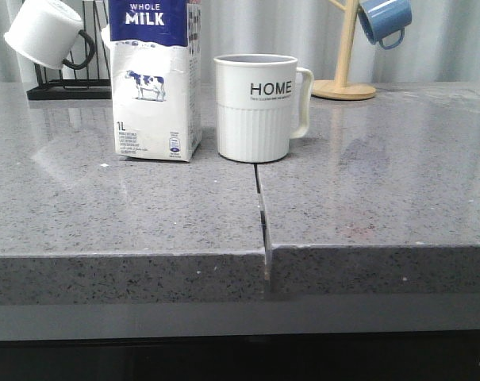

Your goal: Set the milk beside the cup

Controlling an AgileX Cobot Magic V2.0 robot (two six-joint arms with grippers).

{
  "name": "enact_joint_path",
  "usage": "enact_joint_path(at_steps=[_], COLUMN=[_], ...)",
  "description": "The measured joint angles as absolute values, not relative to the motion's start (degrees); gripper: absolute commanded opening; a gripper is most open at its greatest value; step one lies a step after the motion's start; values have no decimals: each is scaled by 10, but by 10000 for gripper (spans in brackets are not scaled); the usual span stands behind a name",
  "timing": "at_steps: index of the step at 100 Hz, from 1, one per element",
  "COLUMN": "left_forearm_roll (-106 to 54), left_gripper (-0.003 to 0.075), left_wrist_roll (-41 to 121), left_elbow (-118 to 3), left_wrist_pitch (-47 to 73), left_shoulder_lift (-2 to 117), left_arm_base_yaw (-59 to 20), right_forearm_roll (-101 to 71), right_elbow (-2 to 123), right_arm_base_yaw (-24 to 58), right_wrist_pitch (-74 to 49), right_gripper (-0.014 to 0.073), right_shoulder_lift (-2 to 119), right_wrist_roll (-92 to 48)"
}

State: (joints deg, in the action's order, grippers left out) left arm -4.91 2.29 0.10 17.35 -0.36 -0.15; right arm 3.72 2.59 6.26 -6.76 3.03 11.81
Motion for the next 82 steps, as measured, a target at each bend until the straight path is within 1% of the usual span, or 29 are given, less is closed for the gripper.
enact_joint_path(at_steps=[10, 19, 38, 82], left_forearm_roll=[-49, -50, -50, -50], left_gripper=[-20, -20, -20, -20], left_wrist_roll=[23, 23, 23, 23], left_elbow=[1, 1, 1, 1], left_wrist_pitch=[174, 174, 174, 174], left_shoulder_lift=[-4, -4, -4, -4], left_arm_base_yaw=[-1, -1, -1, -1], right_forearm_roll=[37, 29, -12, -16], right_elbow=[-8, -15, -16, -17], right_arm_base_yaw=[24, 7, 3, 3], right_wrist_pitch=[-68, -79, -79, -79], right_gripper=[-69, -69, -69, -69], right_shoulder_lift=[12, -3, -5, -6], right_wrist_roll=[116, 98, 32, 22])
